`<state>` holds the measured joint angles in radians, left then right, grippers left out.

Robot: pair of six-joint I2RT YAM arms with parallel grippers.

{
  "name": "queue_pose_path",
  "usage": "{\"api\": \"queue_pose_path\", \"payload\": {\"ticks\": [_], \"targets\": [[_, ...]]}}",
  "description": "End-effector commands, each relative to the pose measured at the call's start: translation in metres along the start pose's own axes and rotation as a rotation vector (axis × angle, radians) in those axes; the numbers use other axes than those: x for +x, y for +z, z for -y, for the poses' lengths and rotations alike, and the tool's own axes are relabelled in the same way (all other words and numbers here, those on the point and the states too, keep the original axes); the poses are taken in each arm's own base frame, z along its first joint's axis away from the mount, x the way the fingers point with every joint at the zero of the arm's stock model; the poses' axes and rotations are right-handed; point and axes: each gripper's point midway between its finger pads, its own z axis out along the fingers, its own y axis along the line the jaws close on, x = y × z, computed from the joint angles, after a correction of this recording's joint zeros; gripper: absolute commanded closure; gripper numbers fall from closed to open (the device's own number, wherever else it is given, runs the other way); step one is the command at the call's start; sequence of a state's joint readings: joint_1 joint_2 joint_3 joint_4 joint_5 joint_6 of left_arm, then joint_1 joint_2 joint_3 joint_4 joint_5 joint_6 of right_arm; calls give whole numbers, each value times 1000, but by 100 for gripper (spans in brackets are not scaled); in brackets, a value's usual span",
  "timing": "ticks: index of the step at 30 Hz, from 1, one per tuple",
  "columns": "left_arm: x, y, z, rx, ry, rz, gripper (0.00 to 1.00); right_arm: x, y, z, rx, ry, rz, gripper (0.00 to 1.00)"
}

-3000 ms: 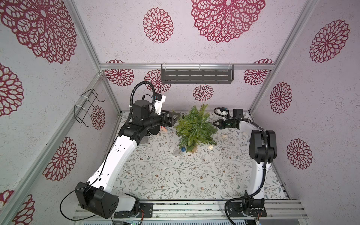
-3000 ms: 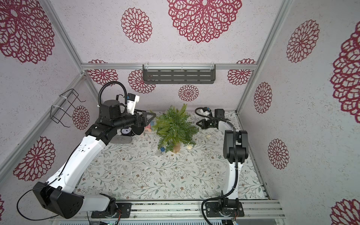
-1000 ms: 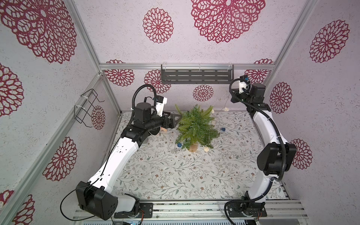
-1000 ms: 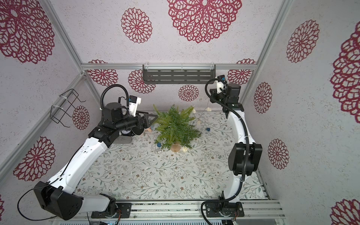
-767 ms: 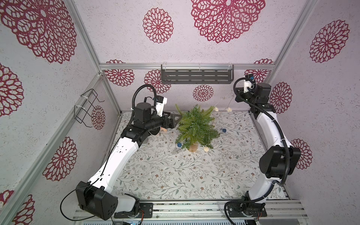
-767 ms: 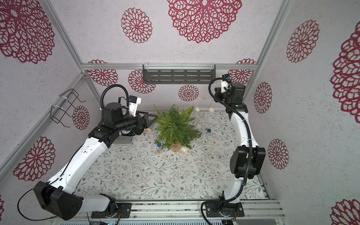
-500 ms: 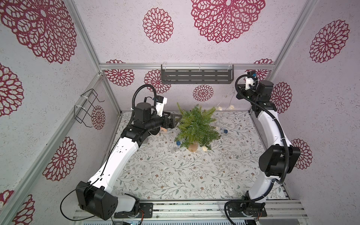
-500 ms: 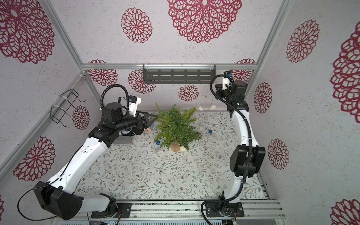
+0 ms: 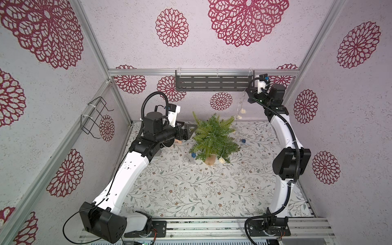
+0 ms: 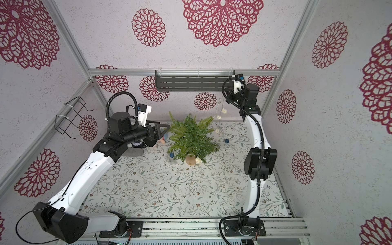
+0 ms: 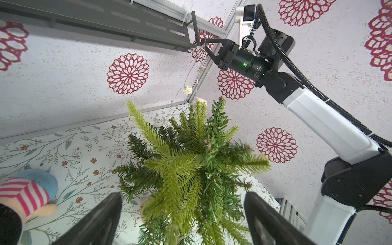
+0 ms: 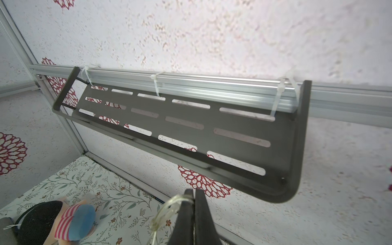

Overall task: Remove string lights from the small christmas tree
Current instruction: Remove the light string from the Christmas tree.

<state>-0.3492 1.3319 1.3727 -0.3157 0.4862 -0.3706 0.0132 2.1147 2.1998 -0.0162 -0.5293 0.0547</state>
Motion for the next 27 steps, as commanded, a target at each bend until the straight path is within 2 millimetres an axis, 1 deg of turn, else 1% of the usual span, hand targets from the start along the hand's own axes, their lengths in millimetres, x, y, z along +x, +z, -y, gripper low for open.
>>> {"api": "queue_pose_path", "payload": {"ticks": [1,5,12,15,18,21,27], "targets": [[-3,-7,6,0,13,14,5,-49,-4,-18,-45,-42,137,100],[-1,-7,5,-4,7,12,5,-44,10,-18,-57,-24,155,100],[2,-11,5,-12,6,13,5,-66,22,-10,-12,2,276,100],[3,-15,5,-20,8,18,5,-62,28,-10,-20,24,293,100],[4,-15,5,-20,8,17,5,-56,35,-14,-36,26,297,100],[5,-14,4,-19,8,10,5,-60,33,-18,-42,19,312,100],[8,-12,2,-22,11,2,5,-82,16,-22,3,-64,332,100]]}}
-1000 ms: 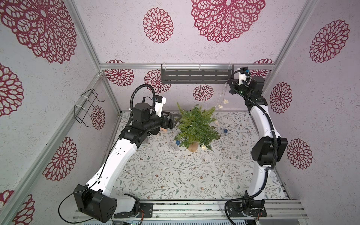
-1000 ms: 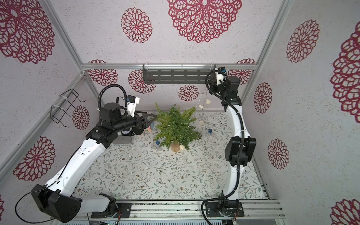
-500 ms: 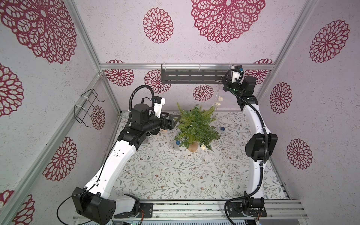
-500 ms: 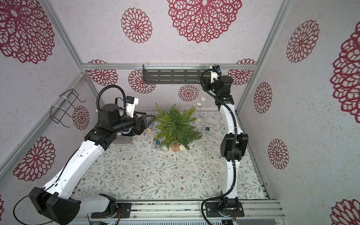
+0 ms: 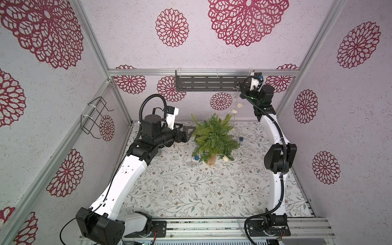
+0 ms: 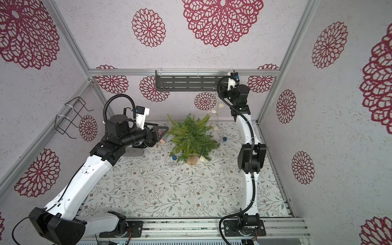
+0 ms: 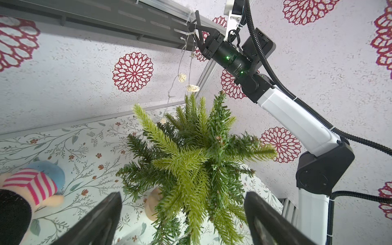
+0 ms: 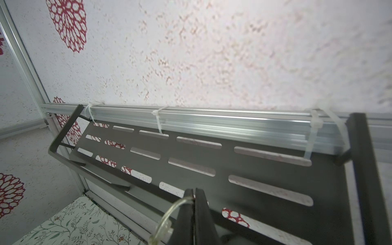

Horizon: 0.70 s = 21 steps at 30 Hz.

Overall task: Remove string lights from the small christmas tree
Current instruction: Remove the light string from the Christmas tree.

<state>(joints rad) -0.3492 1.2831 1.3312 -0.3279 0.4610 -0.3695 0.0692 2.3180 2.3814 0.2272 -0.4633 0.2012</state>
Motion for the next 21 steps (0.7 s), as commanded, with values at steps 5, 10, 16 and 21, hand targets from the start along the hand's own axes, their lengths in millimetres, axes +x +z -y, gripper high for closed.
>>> {"api": "queue_pose_path", "payload": {"ticks": [5,10,16,21], "targets": [[4,-1,2,6,11,-4,5,-95,-31,-27,30,-185,140,100],[5,-1,4,14,8,-4,5,-106,-44,-31,63,-251,118,100],[5,-1,5,22,7,-3,5,-116,-71,-29,128,-318,86,100],[5,0,6,29,6,-3,5,-127,-94,-21,162,-337,81,100]]}}
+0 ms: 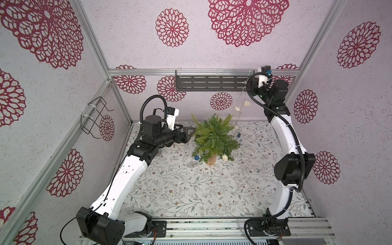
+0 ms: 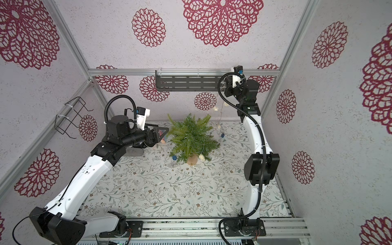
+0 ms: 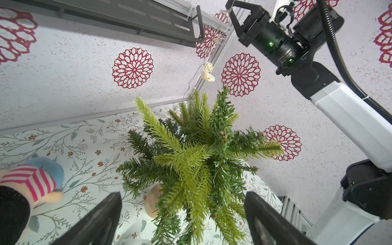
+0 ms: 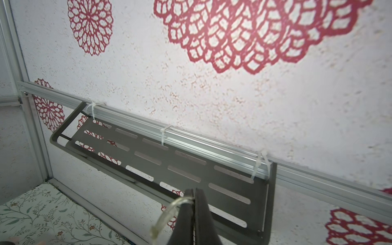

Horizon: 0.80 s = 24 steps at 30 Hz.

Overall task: Remove string lights from the small christmas tree
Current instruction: Remove the light string from the Christmas tree.

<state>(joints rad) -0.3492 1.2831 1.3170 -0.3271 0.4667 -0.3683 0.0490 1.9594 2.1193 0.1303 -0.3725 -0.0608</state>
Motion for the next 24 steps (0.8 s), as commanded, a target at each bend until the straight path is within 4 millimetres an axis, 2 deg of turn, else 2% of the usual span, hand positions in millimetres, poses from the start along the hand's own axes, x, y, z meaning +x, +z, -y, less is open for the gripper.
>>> {"api": "queue_pose_path", "payload": {"ticks": [1,11,16,24], "targets": [[-2,-2,8,28,12,12,5,-42,-25,18,62,-71,72,100],[-6,-7,12,34,8,27,5,-61,-38,16,55,-91,81,100],[-3,-10,12,30,7,27,5,-64,-54,11,70,-112,74,100],[5,-17,13,26,-23,32,5,-63,-70,7,77,-113,52,100]]}}
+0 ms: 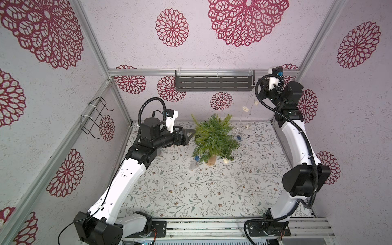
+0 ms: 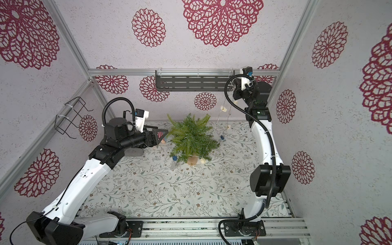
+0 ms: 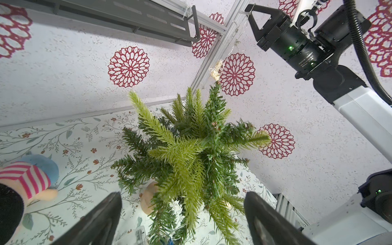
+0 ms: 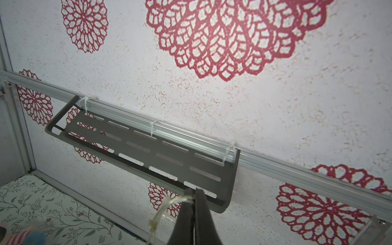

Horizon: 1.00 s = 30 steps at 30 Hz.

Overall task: Remove string lights from the small christmas tree
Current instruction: Remove the light string from the Christmas tree.

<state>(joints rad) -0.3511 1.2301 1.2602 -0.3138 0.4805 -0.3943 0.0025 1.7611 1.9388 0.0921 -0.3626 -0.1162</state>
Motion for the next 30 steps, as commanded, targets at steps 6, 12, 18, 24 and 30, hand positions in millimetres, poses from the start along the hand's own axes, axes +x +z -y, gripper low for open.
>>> {"api": "queue_pose_path", "payload": {"ticks": [6,12,18,24,30], "targets": [[9,-24,2,-54,-68,30,7,-48,-34,-2,38,-59,74,100],[42,-33,-17,-157,-254,23,10,-52,-54,-7,51,-53,65,100],[77,-26,0,-147,-296,-28,11,-62,-89,-15,73,-61,61,100],[94,-28,14,-134,-311,-39,11,-71,-139,-26,111,-56,60,100],[105,-37,31,-105,-323,-32,11,-76,-185,-46,95,8,76,100]]}}
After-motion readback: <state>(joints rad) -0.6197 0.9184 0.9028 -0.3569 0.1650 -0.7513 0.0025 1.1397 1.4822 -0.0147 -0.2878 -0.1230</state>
